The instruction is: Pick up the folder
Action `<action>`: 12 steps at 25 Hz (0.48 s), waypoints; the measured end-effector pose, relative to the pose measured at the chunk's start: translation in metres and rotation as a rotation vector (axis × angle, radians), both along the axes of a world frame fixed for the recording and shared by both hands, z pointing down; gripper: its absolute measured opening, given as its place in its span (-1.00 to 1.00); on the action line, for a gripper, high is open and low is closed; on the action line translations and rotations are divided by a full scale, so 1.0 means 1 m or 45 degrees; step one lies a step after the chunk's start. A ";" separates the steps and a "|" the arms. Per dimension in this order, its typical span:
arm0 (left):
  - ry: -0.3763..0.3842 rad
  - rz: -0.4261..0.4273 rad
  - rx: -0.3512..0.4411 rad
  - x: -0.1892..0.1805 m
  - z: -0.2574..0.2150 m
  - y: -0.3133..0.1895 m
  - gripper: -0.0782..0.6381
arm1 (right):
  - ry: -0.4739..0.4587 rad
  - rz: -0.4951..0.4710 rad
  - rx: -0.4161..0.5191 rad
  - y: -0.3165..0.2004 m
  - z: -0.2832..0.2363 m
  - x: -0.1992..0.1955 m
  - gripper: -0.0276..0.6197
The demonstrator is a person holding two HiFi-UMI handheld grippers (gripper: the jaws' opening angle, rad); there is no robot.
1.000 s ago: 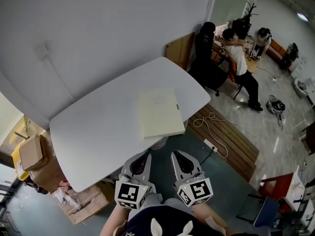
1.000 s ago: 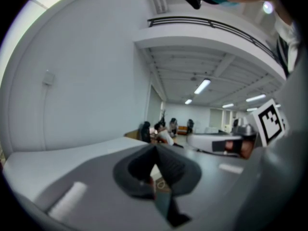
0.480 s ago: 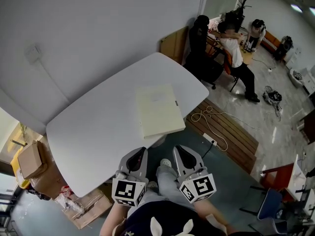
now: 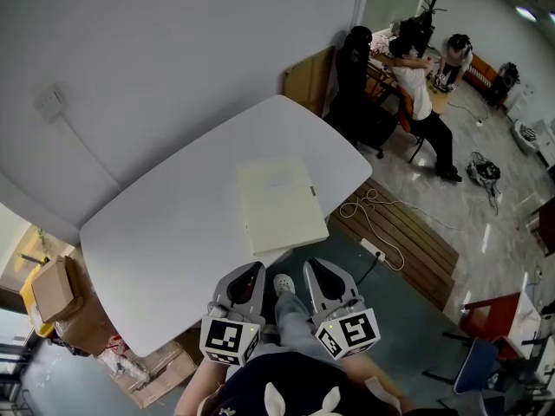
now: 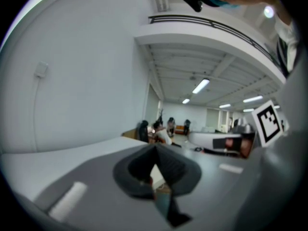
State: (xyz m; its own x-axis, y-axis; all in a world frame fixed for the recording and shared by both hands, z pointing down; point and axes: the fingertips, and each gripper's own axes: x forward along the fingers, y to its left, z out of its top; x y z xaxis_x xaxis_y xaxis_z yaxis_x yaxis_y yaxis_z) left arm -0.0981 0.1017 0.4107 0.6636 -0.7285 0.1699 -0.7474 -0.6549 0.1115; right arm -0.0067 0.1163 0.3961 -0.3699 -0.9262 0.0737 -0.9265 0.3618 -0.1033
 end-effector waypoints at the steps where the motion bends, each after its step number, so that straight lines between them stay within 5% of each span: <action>1: -0.003 -0.002 -0.003 0.002 0.002 -0.005 -0.79 | -0.001 -0.002 -0.003 -0.004 0.001 0.002 -0.87; 12: -0.062 -0.037 -0.036 0.015 0.014 -0.060 -0.79 | -0.013 -0.051 -0.072 -0.058 0.019 0.019 -0.87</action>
State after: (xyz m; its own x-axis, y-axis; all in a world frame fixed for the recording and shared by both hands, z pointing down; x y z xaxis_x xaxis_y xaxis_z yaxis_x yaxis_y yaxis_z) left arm -0.0833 0.0419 0.4250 0.6329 -0.7416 0.2221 -0.7709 -0.6302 0.0924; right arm 0.0123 0.0578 0.4149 -0.4076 -0.9051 0.1211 -0.9102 0.3919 -0.1341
